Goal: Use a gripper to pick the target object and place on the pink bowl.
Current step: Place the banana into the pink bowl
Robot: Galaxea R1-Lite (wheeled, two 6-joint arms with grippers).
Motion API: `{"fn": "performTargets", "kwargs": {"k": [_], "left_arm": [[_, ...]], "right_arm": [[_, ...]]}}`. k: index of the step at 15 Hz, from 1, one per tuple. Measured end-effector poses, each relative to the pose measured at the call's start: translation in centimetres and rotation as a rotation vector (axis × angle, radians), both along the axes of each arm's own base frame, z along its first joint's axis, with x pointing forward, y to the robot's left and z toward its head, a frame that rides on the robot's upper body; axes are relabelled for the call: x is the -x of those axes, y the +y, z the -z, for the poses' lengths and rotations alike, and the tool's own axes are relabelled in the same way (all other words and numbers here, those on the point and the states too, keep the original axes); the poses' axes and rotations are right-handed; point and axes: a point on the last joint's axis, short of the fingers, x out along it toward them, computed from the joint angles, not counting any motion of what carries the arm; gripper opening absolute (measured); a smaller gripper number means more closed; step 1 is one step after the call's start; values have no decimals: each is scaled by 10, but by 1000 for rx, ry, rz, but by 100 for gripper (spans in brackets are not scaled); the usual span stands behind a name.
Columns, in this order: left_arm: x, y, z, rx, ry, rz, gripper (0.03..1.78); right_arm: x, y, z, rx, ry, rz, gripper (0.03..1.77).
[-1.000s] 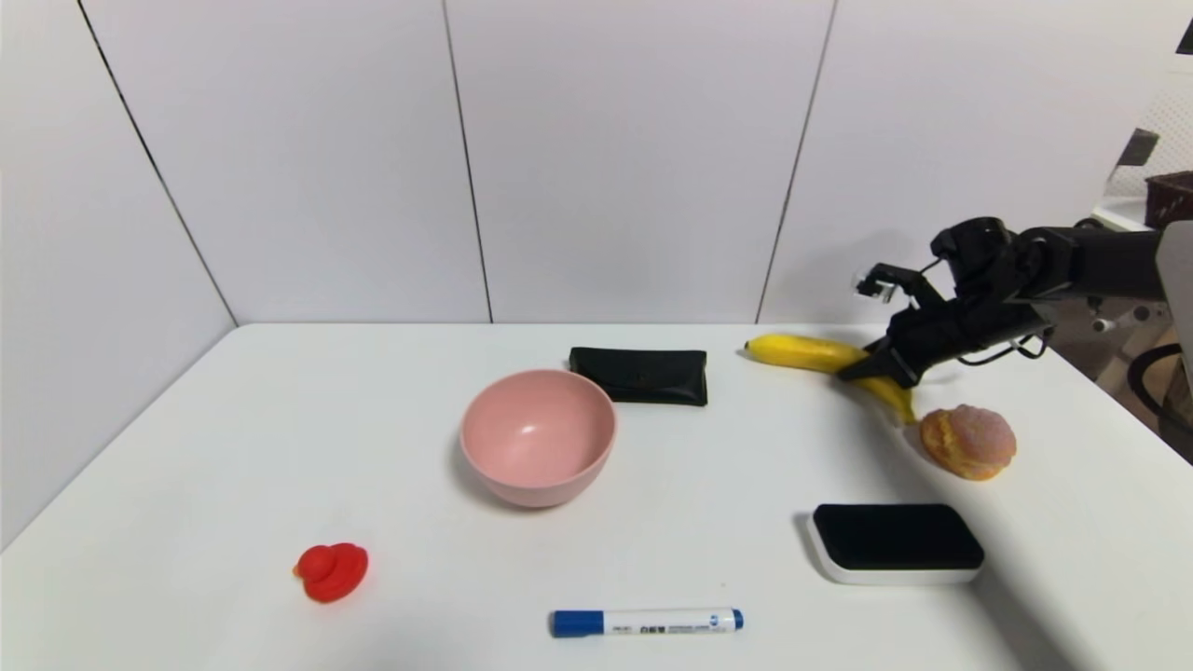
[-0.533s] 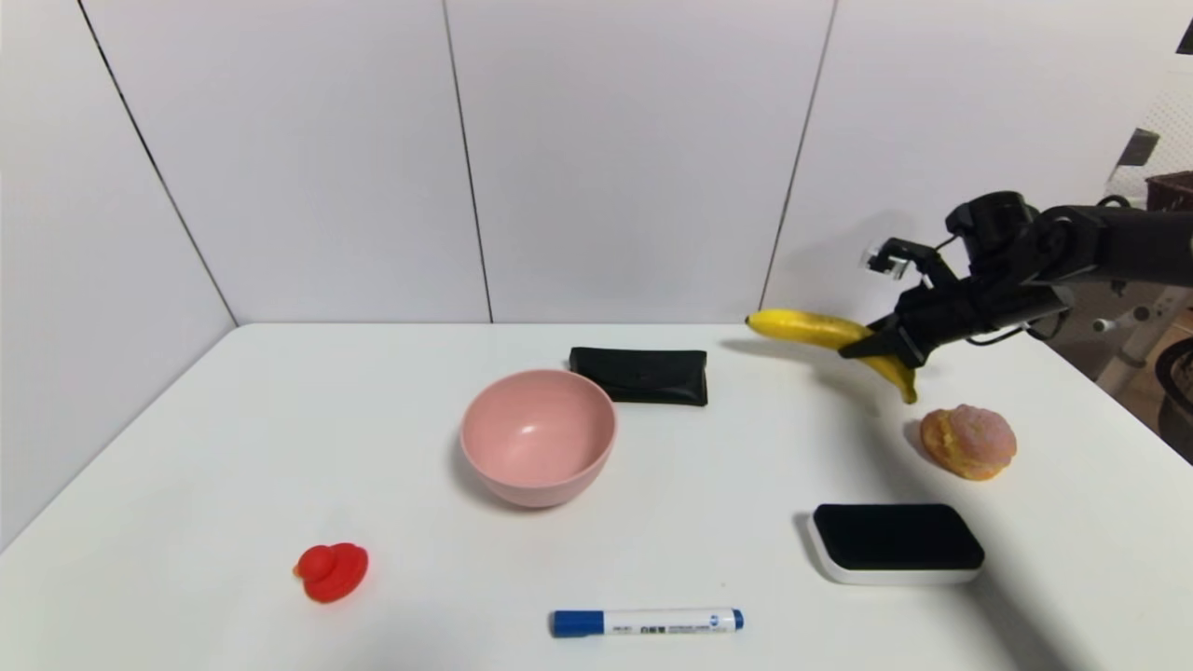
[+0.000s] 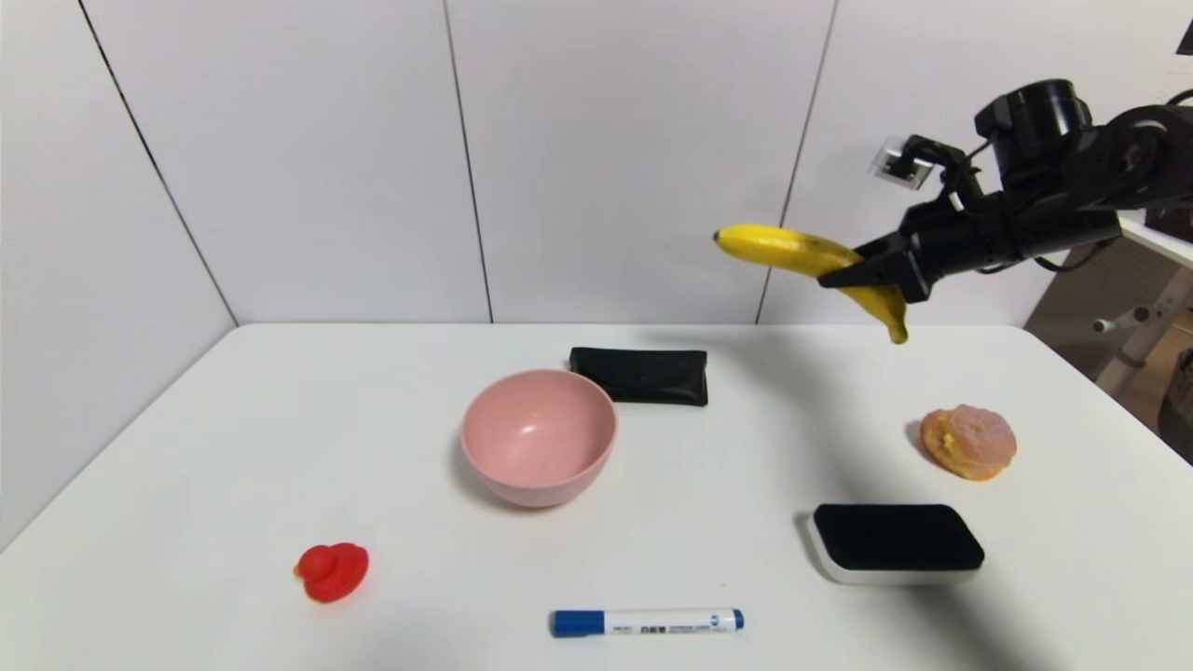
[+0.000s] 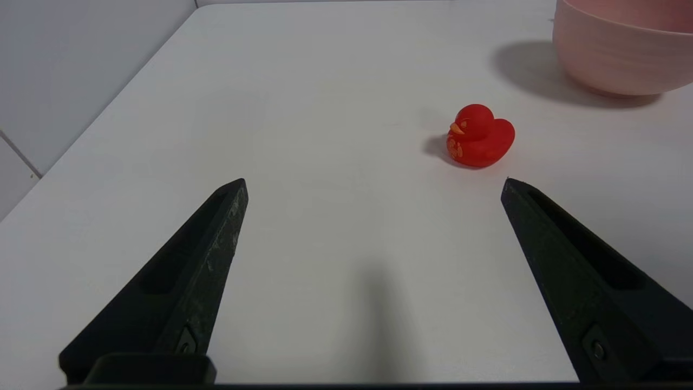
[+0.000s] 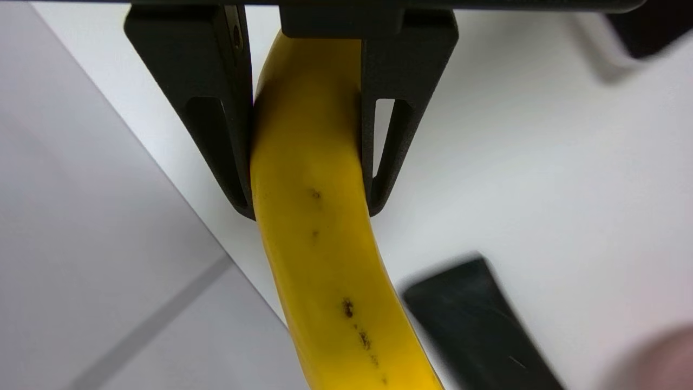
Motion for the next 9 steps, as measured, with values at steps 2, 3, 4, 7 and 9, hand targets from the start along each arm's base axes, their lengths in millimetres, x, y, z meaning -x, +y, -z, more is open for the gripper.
{"fn": "performTargets", "kwargs": {"k": [2, 3, 4, 7, 9], "left_arm": [[0, 0, 0, 0, 0, -1, 169], [0, 0, 0, 0, 0, 0, 169], [0, 0, 0, 0, 0, 0, 169], [0, 0, 0, 0, 0, 0, 169], [0, 0, 0, 0, 0, 0, 169]], "right_arm": [[15, 37, -15, -37, -5, -68, 54], [23, 56, -21, -47, -7, -114, 54], [30, 73, -24, -51, -9, -158, 54], [48, 118, -17, -41, 23, -285, 54], [55, 141, -2, -15, 71, -339, 54]]}}
